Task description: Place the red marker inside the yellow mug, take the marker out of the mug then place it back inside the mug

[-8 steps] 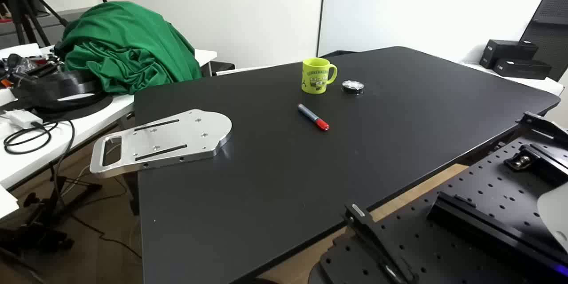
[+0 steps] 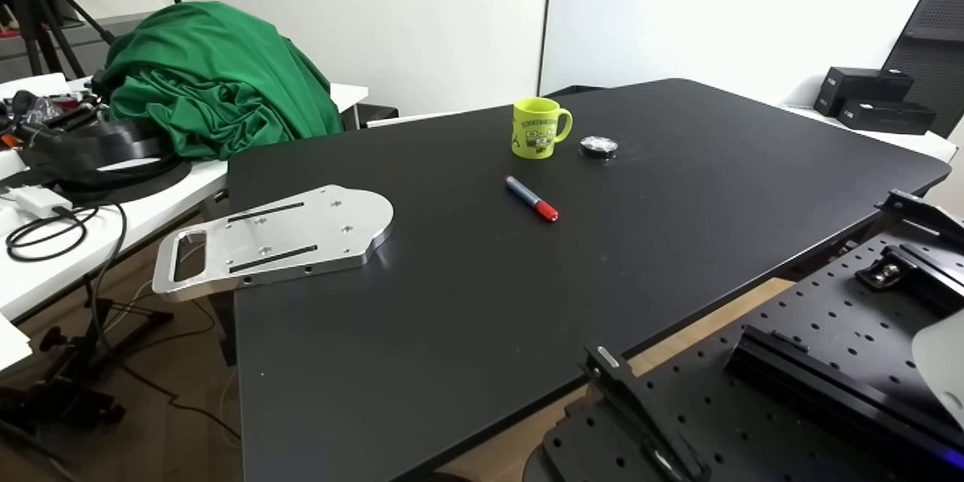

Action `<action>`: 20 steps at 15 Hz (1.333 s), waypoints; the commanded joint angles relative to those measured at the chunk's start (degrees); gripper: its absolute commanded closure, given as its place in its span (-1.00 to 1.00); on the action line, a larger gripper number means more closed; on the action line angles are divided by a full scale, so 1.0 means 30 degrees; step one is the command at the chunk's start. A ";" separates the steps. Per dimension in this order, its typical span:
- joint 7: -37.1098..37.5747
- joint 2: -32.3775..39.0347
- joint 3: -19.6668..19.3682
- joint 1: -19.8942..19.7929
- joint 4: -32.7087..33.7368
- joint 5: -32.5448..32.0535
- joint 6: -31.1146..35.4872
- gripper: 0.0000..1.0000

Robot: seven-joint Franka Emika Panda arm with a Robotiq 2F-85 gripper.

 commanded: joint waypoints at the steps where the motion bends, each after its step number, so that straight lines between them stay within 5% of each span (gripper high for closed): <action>1: 0.1331 -0.0335 -0.0338 0.0294 -0.0226 -0.0081 0.1460 -1.00; 8: 0.3776 0.0270 -0.0444 0.0429 0.0717 0.2974 0.7187 -1.00; 14: 0.6304 0.2828 0.1158 0.1352 0.1562 0.4303 1.3733 -1.00; 20: 0.7228 0.8111 0.2167 0.2468 0.4835 0.4781 1.3766 -1.00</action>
